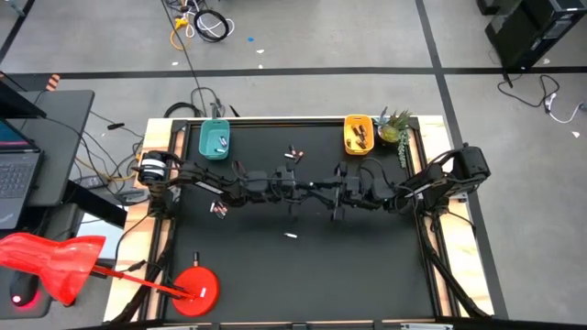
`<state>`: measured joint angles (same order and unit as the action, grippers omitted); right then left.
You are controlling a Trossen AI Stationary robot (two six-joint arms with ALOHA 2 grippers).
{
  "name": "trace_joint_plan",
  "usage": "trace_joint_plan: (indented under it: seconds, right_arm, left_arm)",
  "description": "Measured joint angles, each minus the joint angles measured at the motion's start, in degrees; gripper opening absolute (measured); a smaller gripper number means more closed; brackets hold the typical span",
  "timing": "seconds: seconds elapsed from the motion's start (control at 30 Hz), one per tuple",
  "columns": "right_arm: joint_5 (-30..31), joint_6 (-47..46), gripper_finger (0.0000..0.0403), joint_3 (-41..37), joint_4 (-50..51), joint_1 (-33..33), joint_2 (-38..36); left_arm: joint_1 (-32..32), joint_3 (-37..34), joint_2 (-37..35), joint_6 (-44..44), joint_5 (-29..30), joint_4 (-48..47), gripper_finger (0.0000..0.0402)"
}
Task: Sort batteries
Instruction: Put the silver battery into the blue bin
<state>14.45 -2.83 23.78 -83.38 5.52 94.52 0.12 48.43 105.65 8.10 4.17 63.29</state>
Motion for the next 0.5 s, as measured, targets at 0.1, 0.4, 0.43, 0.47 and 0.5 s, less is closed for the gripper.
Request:
trace_joint_plan:
  seconds: [0.1,0.4,0.43,0.47,0.5]
  right_arm:
    - [1.1,0.3,0.0162,-0.1,0.0,0.0,0.0]
    - [4.9,2.4,0.0176,-0.5,0.1,0.0,0.0]
    - [6.0,2.7,0.0176,-1.0,0.4,0.0,-0.2]
    - [7.2,2.8,0.0176,-1.7,0.5,0.0,-0.5]
    - [8.5,2.9,0.0176,-2.5,0.4,-0.1,-0.9]
  left_arm:
    - [0.0,0.1,0.0,1.2,1.6,-0.9,0.0026]
    - [0.1,-3.1,-0.3,3.1,4.0,4.2,0.0026]
    - [0.1,-4.1,-0.5,3.3,4.3,5.5,0.0026]
    - [0.2,-5.1,-0.9,4.0,4.9,6.6,0.0026]
    - [0.4,-6.4,-1.3,4.5,5.2,8.0,0.0026]
